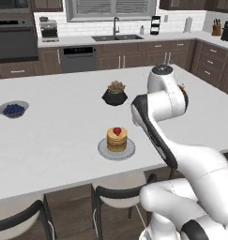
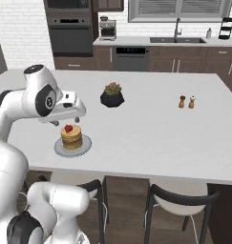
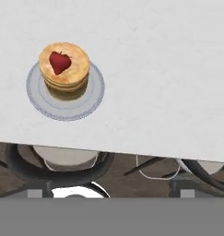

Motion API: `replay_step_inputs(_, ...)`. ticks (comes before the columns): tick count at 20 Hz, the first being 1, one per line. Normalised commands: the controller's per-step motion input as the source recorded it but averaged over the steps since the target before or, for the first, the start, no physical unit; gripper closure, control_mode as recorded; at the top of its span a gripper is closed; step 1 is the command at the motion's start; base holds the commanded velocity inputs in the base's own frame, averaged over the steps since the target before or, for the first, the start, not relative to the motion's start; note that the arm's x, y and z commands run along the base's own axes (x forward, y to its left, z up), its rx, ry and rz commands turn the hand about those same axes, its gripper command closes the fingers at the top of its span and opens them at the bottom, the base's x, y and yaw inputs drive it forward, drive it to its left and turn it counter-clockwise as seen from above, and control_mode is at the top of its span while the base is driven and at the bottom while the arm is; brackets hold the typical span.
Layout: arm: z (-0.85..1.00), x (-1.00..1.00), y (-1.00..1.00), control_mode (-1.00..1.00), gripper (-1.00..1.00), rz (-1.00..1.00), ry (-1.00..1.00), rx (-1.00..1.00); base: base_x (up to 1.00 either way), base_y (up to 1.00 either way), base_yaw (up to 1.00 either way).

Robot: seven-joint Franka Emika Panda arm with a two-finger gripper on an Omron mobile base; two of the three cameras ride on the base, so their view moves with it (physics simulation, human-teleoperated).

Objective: Take the strawberry from the fridge and place it on top of the pancake, located on the dining counter.

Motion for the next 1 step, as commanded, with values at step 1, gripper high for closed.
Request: replay_step_inputs(1, 0.46, -0.34, -0.2, -1.0, -1.0, -0.08, -0.01, 0.0, 0.0, 0.0, 0.0)
